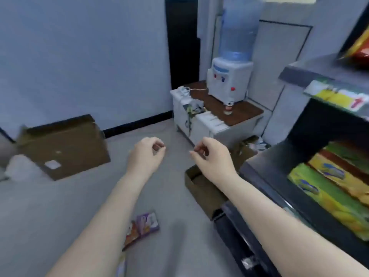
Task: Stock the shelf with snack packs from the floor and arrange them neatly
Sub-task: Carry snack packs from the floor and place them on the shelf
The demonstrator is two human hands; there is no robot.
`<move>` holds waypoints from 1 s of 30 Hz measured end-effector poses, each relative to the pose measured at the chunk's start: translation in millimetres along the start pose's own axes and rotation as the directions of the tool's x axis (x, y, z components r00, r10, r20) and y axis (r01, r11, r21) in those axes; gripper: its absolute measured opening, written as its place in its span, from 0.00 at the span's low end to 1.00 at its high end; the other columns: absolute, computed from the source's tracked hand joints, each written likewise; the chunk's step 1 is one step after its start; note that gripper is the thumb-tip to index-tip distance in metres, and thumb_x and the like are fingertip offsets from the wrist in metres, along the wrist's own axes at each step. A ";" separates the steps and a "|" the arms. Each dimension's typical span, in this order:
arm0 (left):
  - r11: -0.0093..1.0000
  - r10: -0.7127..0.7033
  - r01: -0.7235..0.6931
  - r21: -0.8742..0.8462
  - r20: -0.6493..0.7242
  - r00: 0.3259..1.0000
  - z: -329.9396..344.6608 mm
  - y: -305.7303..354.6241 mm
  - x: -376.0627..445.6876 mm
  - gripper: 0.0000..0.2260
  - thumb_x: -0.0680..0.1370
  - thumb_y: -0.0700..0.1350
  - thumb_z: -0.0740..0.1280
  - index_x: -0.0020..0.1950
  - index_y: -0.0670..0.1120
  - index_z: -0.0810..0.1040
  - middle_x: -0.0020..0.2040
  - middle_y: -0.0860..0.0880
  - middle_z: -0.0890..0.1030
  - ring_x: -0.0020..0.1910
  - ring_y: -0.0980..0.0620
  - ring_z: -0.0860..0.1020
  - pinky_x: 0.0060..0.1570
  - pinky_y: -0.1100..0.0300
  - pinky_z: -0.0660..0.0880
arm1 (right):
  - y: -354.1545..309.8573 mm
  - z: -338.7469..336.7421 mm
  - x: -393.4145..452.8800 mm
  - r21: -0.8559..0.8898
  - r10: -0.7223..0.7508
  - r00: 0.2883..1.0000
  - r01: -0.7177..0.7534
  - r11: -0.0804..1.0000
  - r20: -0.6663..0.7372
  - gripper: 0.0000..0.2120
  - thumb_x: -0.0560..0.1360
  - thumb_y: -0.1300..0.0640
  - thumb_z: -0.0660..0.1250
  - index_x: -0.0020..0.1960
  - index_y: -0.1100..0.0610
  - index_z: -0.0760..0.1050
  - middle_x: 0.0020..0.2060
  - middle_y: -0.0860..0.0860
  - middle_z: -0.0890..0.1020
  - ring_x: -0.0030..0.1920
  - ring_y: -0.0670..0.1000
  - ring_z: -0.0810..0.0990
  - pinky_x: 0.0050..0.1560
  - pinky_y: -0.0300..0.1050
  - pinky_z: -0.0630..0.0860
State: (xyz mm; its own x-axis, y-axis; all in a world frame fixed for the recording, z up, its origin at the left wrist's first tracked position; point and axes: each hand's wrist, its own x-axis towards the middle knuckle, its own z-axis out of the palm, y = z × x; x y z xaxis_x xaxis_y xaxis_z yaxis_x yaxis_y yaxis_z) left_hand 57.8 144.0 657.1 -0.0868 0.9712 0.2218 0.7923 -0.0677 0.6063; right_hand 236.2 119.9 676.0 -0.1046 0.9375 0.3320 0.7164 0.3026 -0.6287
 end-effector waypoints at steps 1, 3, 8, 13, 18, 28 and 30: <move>0.995 -0.090 0.089 0.036 0.010 0.996 -9.7 -38.1 -12.4 0.04 0.75 0.44 0.65 0.47 0.47 0.79 0.43 0.51 0.75 0.46 0.45 0.78 0.47 0.54 0.74 | -7.2 33.2 -1.1 0.039 0.040 0.997 -0.043 0.998 0.072 0.09 0.72 0.55 0.68 0.38 0.55 0.70 0.33 0.49 0.73 0.39 0.52 0.74 0.43 0.49 0.71; 0.967 -0.245 0.245 0.069 0.000 0.969 -27.0 -107.3 -39.1 0.04 0.75 0.43 0.66 0.47 0.46 0.79 0.43 0.48 0.77 0.47 0.44 0.78 0.47 0.54 0.73 | -18.1 96.6 -4.6 0.084 0.103 0.974 -0.122 0.989 0.203 0.09 0.72 0.55 0.68 0.38 0.54 0.69 0.30 0.46 0.71 0.38 0.50 0.73 0.41 0.45 0.68; 0.825 -0.553 0.551 0.124 -0.018 0.833 -38.5 -239.1 -99.6 0.02 0.74 0.45 0.66 0.45 0.49 0.78 0.47 0.47 0.81 0.48 0.44 0.79 0.47 0.54 0.74 | -19.7 224.2 -18.9 0.096 0.236 0.849 -0.315 0.944 0.472 0.07 0.73 0.56 0.67 0.39 0.56 0.71 0.29 0.45 0.70 0.38 0.50 0.72 0.39 0.41 0.65; 0.656 -0.754 0.744 0.125 0.066 0.654 5.8 -333.2 -122.2 0.03 0.74 0.46 0.66 0.41 0.51 0.74 0.45 0.47 0.82 0.47 0.44 0.79 0.47 0.54 0.74 | 23.2 327.4 -15.8 0.003 0.418 0.663 -0.536 0.844 0.621 0.07 0.73 0.58 0.66 0.39 0.59 0.72 0.28 0.47 0.70 0.35 0.51 0.70 0.31 0.38 0.63; 0.503 -0.863 0.857 0.115 0.117 0.491 93.4 -418.5 -112.4 0.03 0.74 0.47 0.65 0.41 0.52 0.73 0.42 0.50 0.79 0.46 0.45 0.79 0.47 0.56 0.73 | 100.6 446.7 -7.9 -0.111 0.618 0.425 -0.759 0.642 0.662 0.15 0.72 0.56 0.68 0.30 0.56 0.67 0.30 0.53 0.74 0.36 0.55 0.74 0.40 0.45 0.70; 0.412 -0.904 0.887 0.206 0.213 0.371 327.8 -634.1 -109.4 0.14 0.76 0.49 0.62 0.60 0.48 0.73 0.59 0.50 0.80 0.56 0.46 0.78 0.55 0.55 0.72 | 285.4 727.3 -72.2 -0.162 0.813 0.124 -0.952 0.258 0.569 0.12 0.74 0.52 0.66 0.43 0.62 0.75 0.32 0.55 0.76 0.36 0.57 0.79 0.39 0.45 0.70; 0.407 -0.908 0.885 0.227 0.203 0.366 371.8 -677.2 -110.9 0.16 0.77 0.49 0.61 0.64 0.46 0.71 0.62 0.48 0.78 0.57 0.44 0.78 0.57 0.54 0.71 | 318.5 779.4 -93.2 -0.114 0.828 -0.019 -0.992 0.054 0.560 0.12 0.75 0.51 0.65 0.46 0.60 0.71 0.33 0.55 0.73 0.31 0.53 0.75 0.34 0.44 0.70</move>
State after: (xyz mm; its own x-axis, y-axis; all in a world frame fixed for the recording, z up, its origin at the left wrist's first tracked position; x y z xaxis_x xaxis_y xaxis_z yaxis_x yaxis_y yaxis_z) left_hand -244.6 167.0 -62.0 -0.6287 0.4630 -0.6248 0.3825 0.8836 0.2700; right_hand -63.6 263.0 -103.2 0.2094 0.3292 -0.9207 0.2208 -0.9332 -0.2834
